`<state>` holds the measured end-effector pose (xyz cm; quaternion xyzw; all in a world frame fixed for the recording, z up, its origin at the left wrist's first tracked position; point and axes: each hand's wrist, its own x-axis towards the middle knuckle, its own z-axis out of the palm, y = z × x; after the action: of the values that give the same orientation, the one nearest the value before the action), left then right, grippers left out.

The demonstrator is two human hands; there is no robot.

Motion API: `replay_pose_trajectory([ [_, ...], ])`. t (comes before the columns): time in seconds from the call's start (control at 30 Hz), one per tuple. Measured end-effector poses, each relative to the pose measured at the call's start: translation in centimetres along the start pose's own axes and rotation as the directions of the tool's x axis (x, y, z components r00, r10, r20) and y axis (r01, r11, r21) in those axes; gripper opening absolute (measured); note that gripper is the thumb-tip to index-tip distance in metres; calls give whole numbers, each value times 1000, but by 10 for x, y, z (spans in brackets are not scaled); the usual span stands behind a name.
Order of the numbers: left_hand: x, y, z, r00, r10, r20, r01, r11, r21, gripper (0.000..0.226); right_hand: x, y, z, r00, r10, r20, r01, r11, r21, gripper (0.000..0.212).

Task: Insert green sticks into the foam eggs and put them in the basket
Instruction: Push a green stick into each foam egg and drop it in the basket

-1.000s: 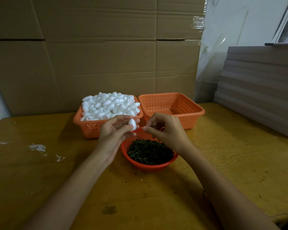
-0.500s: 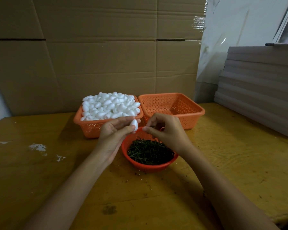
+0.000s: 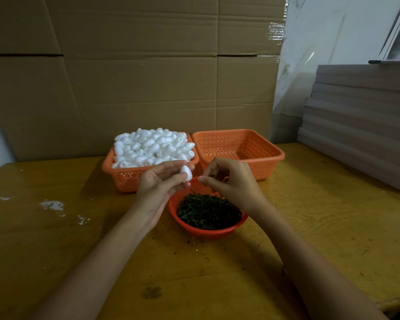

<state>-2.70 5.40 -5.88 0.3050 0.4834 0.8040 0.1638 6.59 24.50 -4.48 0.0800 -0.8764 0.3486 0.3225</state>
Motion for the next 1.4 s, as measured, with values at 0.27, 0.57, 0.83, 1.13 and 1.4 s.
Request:
replay_pose_trajectory([
  [0.27,-3,1,4,998,10,-59,-7,999,41,35,0,0,0,1000,0,-3,-1,1000,-11,14],
  [0.57,-2,0,3,999,-12,-43,12,1000,2,32,0,0,0,1000,-7,-8,7,1000,4,15],
  [0.83,-2,0,2,999,-26,-30,25,999,-26,34,0,0,0,1000,3,-2,-3,1000,4,15],
  [1.13,-3,0,4,999,12,-38,-11,1000,24,30,0,0,0,1000,6,-2,-6,1000,-2,15],
  [1.4,-2,3,3,996,-15,-83,16,1000,14,32,0,0,0,1000,8,2,-8,1000,-18,15],
])
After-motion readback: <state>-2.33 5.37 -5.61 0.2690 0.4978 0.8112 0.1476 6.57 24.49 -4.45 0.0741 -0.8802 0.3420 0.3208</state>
